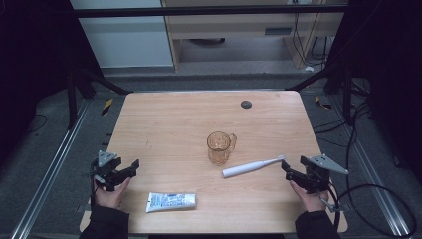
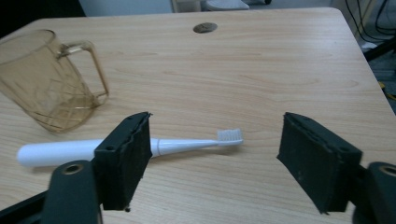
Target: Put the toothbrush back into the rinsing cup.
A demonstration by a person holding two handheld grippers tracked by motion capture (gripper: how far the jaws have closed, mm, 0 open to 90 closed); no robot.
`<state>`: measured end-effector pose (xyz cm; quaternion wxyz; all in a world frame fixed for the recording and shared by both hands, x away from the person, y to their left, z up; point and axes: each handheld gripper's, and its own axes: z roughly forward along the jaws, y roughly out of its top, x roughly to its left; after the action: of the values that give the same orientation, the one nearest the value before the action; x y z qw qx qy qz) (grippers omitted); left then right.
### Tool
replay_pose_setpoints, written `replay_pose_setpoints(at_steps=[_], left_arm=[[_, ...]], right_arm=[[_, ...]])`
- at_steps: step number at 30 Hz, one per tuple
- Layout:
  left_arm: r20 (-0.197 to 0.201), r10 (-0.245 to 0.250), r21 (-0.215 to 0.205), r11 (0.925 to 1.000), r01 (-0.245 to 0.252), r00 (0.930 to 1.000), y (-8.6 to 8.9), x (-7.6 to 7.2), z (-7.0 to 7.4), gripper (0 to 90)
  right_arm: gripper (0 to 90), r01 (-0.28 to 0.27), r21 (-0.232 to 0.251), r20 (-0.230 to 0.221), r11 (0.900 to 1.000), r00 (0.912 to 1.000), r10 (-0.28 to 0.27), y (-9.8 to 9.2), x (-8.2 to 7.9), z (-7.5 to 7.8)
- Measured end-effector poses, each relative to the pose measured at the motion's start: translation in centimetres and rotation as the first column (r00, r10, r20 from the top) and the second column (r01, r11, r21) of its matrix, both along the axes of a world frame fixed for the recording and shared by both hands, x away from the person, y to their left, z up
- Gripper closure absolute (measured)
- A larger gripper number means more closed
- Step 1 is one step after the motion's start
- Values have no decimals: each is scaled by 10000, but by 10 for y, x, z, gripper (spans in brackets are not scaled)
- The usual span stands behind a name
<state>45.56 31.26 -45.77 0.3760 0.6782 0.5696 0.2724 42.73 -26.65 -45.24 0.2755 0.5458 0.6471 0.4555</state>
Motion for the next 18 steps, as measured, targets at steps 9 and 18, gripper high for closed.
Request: replay_pose_setpoints(at_steps=[9, 18], left_arm=[[-63, -121, 50, 9999, 121, 9999, -2, -2, 2, 376], [-163, -264, 225, 9994, 268, 9995, -6, -1, 1, 430]], right_arm=[[343, -770, -180, -34, 9969, 9970, 770, 13, -3, 3], [428, -1485, -337, -233, 9883, 9887, 1478, 36, -1, 3]])
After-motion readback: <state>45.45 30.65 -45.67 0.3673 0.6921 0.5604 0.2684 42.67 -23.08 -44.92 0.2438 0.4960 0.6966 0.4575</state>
